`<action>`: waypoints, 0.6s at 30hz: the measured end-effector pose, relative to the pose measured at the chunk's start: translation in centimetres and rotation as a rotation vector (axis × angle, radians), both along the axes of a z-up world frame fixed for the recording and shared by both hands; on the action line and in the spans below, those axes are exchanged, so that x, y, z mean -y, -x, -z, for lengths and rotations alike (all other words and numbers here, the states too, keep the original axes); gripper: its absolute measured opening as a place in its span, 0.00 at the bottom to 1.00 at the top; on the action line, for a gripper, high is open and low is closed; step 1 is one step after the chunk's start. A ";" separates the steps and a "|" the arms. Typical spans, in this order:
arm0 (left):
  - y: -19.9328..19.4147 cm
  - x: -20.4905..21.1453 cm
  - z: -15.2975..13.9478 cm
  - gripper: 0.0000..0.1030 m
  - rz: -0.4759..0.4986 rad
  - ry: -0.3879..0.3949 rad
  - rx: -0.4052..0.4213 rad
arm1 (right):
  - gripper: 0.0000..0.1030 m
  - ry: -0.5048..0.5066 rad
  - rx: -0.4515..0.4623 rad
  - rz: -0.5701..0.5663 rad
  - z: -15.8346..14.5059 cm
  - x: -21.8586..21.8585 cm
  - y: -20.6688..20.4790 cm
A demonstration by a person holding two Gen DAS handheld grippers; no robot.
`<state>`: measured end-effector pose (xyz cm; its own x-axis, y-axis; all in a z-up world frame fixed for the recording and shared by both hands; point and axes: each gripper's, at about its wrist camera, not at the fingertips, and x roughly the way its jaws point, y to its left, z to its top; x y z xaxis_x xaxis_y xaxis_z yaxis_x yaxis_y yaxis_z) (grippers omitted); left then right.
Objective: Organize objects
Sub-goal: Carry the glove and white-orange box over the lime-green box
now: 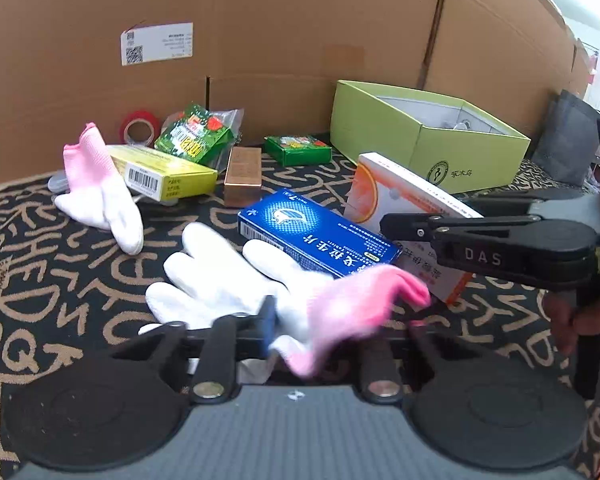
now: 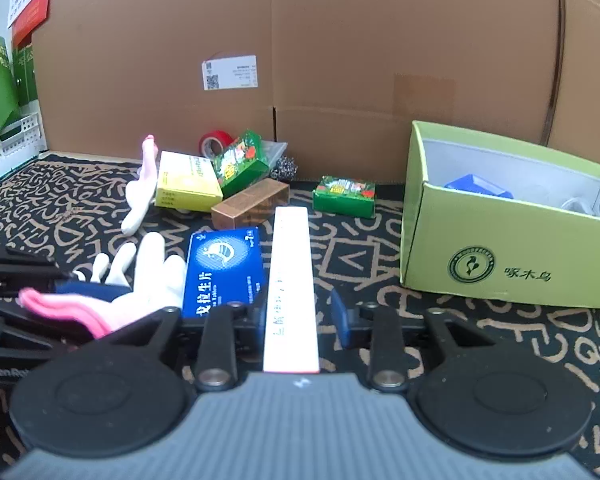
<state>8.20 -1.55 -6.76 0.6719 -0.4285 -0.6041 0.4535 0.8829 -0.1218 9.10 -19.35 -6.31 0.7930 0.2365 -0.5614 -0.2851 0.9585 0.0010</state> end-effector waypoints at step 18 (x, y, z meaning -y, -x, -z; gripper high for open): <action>0.8 2.3 -10.3 0.08 0.115 0.213 0.125 | 0.17 -0.102 0.166 0.057 -5.4 4.6 3.7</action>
<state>7.44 -3.87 3.53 0.6753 -0.6149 -0.4072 0.5725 0.7851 -0.2362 5.41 -23.99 -0.95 0.8867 0.2373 -0.3969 -0.2345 0.9705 0.0564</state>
